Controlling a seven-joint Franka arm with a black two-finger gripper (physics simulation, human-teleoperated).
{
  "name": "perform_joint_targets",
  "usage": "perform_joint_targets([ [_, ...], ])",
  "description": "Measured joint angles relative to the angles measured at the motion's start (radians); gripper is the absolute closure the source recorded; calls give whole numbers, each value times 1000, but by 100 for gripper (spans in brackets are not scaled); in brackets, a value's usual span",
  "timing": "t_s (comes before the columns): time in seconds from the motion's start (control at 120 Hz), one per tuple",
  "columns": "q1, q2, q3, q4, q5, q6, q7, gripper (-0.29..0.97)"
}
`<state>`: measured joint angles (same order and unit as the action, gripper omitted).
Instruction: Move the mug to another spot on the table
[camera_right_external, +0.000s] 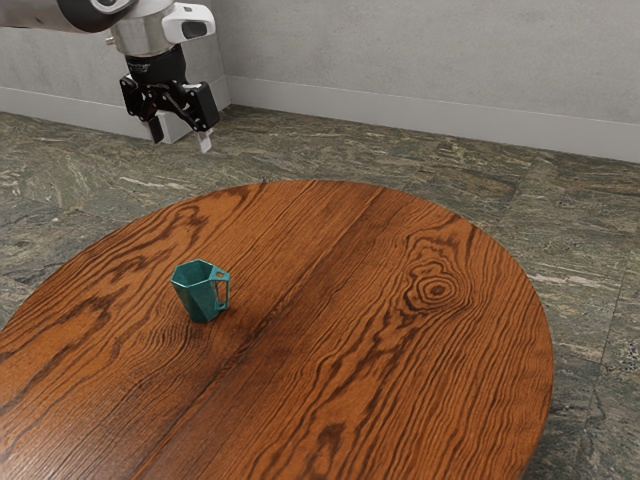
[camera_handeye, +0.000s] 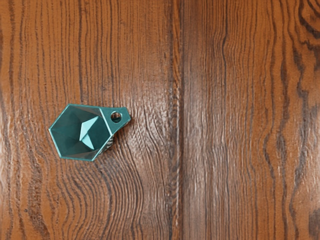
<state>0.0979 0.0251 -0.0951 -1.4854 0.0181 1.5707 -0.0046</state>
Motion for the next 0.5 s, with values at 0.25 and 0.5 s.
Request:
perform_joint_targets([
  [0.25, 1, 0, -1, 0, -2, 0, 0, 0],
  [0.5, -12, 70, 9, 18, 72, -3, 41, 0],
])
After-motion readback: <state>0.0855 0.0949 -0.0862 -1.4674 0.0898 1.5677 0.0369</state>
